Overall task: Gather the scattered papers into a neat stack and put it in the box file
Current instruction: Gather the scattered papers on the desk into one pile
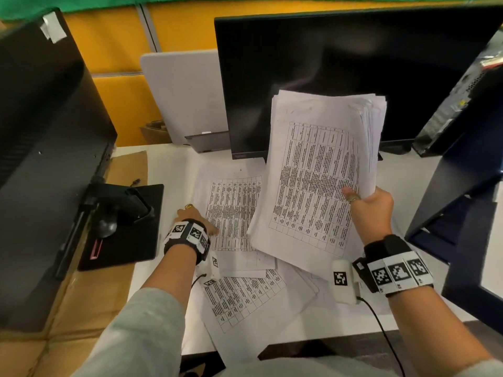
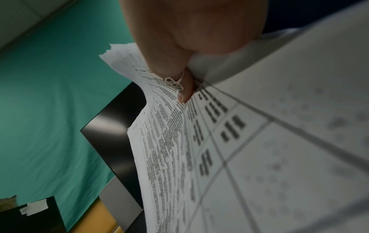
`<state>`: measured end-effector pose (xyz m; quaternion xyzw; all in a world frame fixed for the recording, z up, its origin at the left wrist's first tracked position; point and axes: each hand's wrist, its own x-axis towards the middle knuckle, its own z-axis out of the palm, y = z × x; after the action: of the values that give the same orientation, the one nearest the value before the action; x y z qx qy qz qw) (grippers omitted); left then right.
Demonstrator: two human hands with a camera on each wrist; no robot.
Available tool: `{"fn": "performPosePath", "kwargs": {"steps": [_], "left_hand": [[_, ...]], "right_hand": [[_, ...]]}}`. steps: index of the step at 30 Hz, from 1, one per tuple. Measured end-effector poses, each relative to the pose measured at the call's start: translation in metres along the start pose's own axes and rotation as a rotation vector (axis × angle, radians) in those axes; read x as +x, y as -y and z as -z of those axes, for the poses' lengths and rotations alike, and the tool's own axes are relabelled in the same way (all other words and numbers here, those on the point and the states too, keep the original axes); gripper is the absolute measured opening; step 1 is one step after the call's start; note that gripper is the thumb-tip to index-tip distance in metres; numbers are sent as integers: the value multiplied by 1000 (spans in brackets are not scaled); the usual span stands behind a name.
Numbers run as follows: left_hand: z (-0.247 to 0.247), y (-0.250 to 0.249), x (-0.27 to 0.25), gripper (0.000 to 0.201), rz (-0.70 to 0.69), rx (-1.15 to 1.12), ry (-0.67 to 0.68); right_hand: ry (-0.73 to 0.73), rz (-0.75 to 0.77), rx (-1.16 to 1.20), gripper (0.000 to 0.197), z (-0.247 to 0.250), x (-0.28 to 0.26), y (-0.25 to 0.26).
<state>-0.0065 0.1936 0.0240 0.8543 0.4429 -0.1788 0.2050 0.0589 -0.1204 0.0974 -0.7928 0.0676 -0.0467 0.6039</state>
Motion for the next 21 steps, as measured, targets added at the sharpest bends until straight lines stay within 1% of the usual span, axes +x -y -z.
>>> {"fn": "performPosePath", "kwargs": {"steps": [3, 4, 5, 6, 10, 12, 13, 15, 16, 18, 20, 21], "left_hand": [[-4, -1, -6, 56, -83, -192, -80], [-5, 0, -10, 46, -92, -219, -97], [-6, 3, -13, 41, -95, -247, -102], [-5, 6, -18, 42, -88, -286, -100], [-9, 28, -35, 54, -16, -489, -60], [-17, 42, -48, 51, 16, -551, -23], [-22, 48, -56, 49, 23, -532, -19], [-32, 57, -70, 50, 63, -366, -14], [-37, 60, -74, 57, 98, -260, -17], [-44, 62, -80, 80, 184, -103, -28], [-48, 59, -81, 99, 235, -63, -18], [-50, 56, -81, 104, 236, -62, -6]], "right_hand": [[-3, -9, 1, 31, 3, 0, 0], [-1, -12, 11, 33, 4, -1, 0], [1, -22, 26, 35, 5, 0, 0], [1, -29, 40, 36, 6, 1, 1], [-16, -66, 59, 40, 7, 1, 0], [-14, -88, 88, 42, 7, -1, 0], [-9, -97, 109, 42, 6, -1, 0], [1, -108, 140, 42, 3, -3, 0], [-1, -118, 145, 42, 1, -5, 1], [-1, -127, 145, 41, -2, -7, 2], [-1, -120, 121, 39, -4, -11, 4], [4, -117, 102, 37, -4, -12, 4]]}}
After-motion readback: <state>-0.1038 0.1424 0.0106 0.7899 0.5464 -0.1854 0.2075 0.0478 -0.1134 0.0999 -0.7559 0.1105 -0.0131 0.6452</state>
